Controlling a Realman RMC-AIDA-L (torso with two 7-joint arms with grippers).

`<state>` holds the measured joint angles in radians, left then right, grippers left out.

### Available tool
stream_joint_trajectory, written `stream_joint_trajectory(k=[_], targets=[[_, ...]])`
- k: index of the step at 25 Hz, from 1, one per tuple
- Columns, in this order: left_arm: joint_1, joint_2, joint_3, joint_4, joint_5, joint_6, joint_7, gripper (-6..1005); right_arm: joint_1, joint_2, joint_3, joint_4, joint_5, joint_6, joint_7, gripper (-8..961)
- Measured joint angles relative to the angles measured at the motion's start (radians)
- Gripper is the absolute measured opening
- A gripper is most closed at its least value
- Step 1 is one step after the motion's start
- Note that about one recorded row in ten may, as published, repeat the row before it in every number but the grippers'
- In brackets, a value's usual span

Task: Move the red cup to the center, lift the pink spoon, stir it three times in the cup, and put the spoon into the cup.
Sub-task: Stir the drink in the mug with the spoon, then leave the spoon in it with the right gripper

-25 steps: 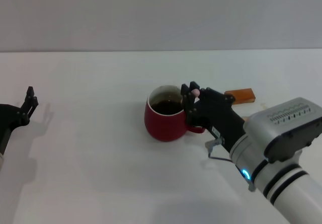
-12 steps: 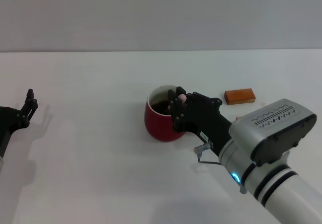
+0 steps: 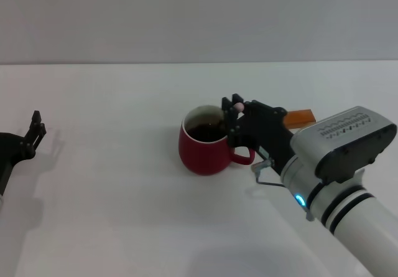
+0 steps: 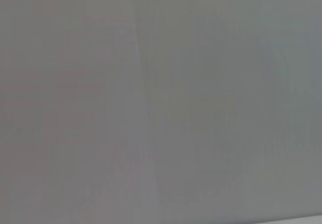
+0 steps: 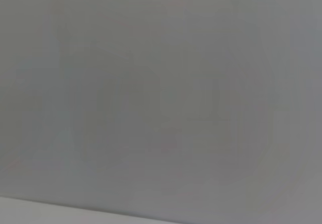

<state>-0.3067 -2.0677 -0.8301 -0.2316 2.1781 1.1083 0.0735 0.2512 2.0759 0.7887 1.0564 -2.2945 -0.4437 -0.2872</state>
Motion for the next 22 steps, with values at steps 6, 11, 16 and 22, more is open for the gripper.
stream_joint_trajectory(k=[6, 11, 16, 22], targets=[[0.000, -0.001, 0.000, 0.000, -0.003, -0.002, 0.001, 840, -0.026, -0.004, 0.013, 0.011, -0.006, -0.001, -0.001, 136], [0.000, -0.001, 0.000, 0.000, -0.003, -0.002, 0.000, 840, -0.053, -0.005, -0.005, 0.034, -0.007, 0.002, -0.001, 135], [0.000, -0.002, 0.000, -0.003, -0.002, -0.002, 0.000, 840, -0.052, -0.003, -0.030, 0.043, -0.008, 0.004, -0.001, 135], [0.000, -0.002, 0.002, -0.007, 0.001, -0.001, 0.000, 840, -0.010, -0.001, -0.048, 0.031, -0.008, 0.007, 0.001, 136]])
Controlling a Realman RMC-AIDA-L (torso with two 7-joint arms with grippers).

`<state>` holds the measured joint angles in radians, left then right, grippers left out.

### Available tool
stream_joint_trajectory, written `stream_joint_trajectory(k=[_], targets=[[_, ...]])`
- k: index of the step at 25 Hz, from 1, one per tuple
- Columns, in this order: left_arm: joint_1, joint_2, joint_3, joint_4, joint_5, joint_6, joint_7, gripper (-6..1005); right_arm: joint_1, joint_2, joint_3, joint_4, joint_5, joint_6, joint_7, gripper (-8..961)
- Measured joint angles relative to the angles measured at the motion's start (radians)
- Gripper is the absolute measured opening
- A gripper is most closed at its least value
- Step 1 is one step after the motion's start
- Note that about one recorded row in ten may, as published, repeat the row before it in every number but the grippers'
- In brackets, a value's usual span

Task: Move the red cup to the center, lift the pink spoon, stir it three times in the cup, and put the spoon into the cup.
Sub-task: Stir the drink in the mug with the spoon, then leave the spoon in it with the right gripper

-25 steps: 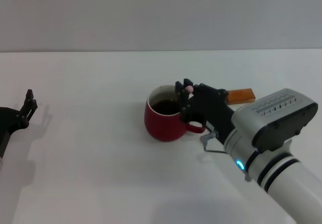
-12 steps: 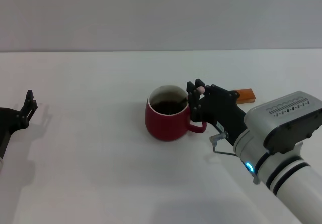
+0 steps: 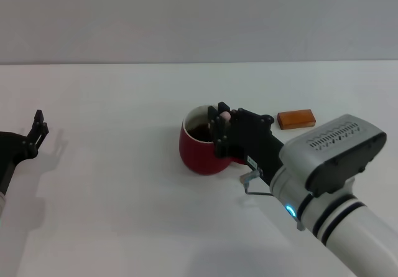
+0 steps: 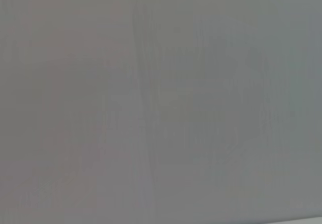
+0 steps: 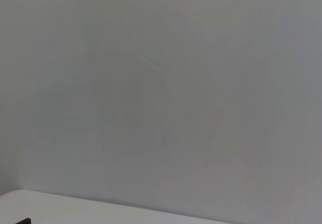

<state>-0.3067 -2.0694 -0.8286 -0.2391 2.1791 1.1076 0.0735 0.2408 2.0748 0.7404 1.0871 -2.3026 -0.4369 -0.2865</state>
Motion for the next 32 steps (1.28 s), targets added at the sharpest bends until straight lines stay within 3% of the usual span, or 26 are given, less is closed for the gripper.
stream_joint_trajectory(k=[11, 20, 32], targets=[[0.004, 0.000, 0.000, -0.003, -0.004, 0.004, 0.000, 840, 0.075, 0.001, 0.030, -0.065, 0.008, -0.002, 0.006, 135], [0.001, -0.001, -0.003, -0.004, -0.004, -0.001, 0.000, 840, 0.052, -0.004, 0.068, -0.066, 0.004, -0.005, 0.005, 136], [-0.004, -0.002, -0.002, -0.004, -0.004, 0.000, 0.001, 840, 0.020, -0.003, 0.007, -0.015, 0.002, 0.022, 0.006, 135]])
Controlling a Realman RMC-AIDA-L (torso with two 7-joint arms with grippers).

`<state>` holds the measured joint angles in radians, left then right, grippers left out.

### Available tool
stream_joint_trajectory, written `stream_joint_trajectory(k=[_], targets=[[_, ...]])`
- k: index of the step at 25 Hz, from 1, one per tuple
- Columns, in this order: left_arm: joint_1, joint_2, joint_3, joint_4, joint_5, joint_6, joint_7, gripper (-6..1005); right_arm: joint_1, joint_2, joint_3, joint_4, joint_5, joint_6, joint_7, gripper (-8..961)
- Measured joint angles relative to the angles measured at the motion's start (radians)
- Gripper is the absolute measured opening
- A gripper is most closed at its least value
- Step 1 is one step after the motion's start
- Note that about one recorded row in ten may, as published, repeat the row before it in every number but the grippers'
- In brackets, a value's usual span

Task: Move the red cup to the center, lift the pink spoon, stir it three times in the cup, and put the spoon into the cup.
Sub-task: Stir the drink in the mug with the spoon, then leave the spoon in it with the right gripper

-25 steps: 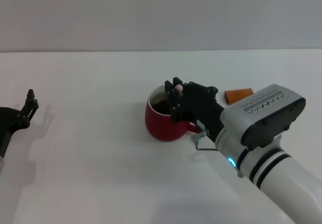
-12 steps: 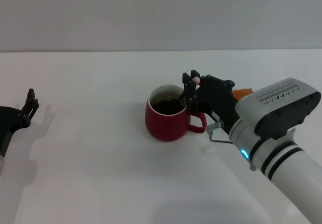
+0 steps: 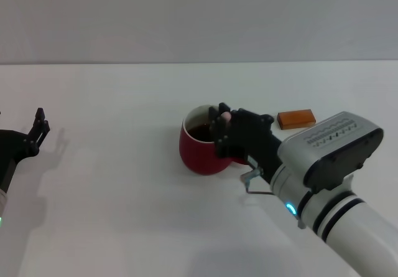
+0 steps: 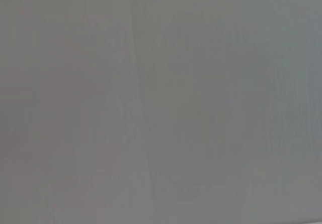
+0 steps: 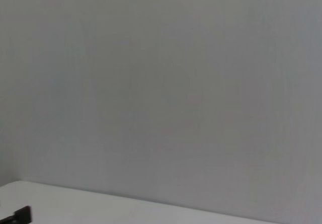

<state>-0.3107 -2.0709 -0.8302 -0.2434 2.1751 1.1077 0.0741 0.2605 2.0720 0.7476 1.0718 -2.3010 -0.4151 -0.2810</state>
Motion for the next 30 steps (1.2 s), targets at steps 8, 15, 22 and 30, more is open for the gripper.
stream_joint_trajectory(k=[8, 15, 22, 30], targets=[[0.005, 0.000, 0.002, -0.001, 0.003, 0.005, -0.001, 840, 0.044, 0.004, -0.012, -0.018, 0.005, 0.000, 0.001, 135], [0.009, 0.000, 0.002, -0.001, 0.006, 0.007, -0.003, 840, 0.096, 0.006, 0.014, -0.061, 0.008, -0.003, 0.002, 164], [0.012, 0.000, 0.002, -0.002, 0.006, 0.009, -0.004, 840, 0.097, 0.004, 0.007, -0.061, 0.004, -0.051, 0.003, 216], [0.010, 0.000, 0.002, -0.002, 0.005, 0.009, -0.004, 840, 0.090, 0.001, -0.006, -0.066, -0.014, -0.101, -0.003, 291]])
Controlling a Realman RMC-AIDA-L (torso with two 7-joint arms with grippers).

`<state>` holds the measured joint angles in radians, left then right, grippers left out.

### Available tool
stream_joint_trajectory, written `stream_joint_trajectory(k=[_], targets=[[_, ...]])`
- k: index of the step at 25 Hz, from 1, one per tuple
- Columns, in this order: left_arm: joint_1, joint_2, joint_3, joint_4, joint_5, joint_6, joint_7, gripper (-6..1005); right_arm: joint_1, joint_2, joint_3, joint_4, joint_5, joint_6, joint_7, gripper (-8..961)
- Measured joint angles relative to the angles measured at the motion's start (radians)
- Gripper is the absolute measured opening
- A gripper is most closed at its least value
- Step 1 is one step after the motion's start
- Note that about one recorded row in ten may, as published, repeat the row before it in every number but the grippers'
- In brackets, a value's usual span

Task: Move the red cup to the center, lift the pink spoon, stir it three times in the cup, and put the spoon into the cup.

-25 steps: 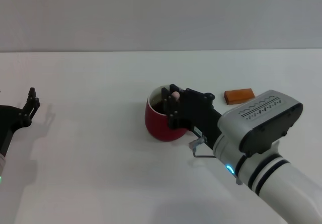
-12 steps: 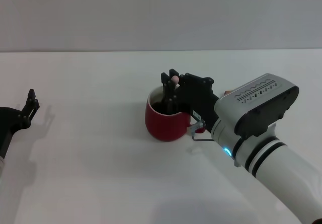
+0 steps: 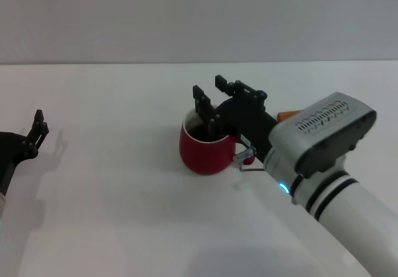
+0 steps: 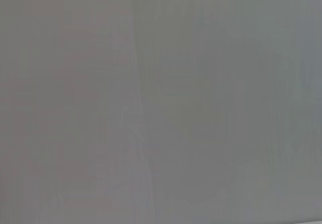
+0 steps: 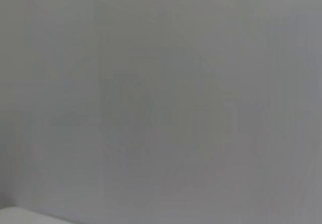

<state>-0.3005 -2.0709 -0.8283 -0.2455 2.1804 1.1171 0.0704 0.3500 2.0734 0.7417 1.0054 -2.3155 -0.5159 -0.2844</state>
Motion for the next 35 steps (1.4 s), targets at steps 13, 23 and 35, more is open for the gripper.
stream_joint_trajectory(k=[13, 23, 35], targets=[[0.002, 0.002, -0.024, 0.002, -0.006, 0.005, 0.000, 840, -0.252, 0.003, 0.121, -0.134, -0.090, -0.528, 0.004, 433], [0.011, 0.004, -0.049, 0.001, -0.007, 0.067, -0.001, 840, -0.342, 0.003, 0.116, -0.346, 0.076, -0.877, 0.157, 495], [0.020, 0.005, -0.062, 0.004, -0.007, 0.095, -0.053, 840, -0.343, 0.007, 0.102, -0.500, 0.140, -0.959, 0.295, 639]])
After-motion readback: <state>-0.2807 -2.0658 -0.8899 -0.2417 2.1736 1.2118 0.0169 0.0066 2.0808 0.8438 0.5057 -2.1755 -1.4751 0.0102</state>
